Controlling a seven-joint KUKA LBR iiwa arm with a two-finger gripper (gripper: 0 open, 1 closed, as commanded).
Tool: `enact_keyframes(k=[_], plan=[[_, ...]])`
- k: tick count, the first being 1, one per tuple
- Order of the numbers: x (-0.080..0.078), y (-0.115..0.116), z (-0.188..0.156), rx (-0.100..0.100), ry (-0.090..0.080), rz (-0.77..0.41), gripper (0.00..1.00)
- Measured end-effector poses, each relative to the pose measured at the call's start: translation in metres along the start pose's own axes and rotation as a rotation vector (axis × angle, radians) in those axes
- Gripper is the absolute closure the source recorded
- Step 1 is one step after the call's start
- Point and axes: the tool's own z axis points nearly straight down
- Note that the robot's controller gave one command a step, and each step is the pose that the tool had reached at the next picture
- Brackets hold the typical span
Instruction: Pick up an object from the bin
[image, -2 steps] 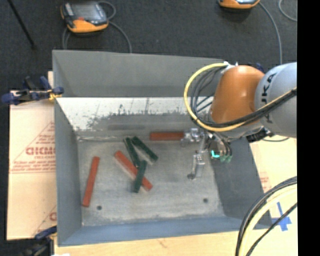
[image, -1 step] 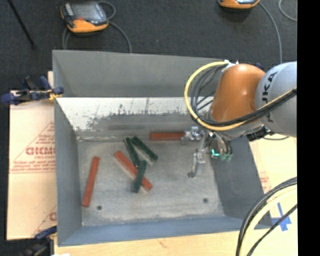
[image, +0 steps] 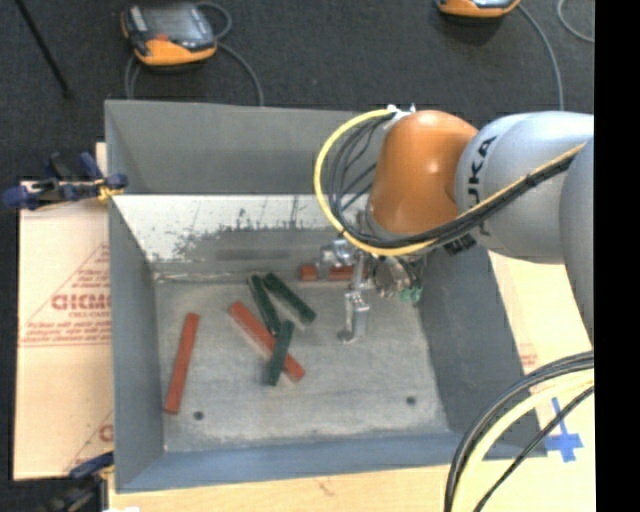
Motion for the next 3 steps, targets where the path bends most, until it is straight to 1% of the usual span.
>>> enact_keyframes(k=[1,2,3], plan=[[-0.021,-0.005,-0.005,0.004,-0.005,-0.033,0.00],[-0.024,0.004,0.011,0.005,-0.006,-0.116,0.00],[-0.033,0.014,0.036,0.002,-0.005,-0.127,0.00]])
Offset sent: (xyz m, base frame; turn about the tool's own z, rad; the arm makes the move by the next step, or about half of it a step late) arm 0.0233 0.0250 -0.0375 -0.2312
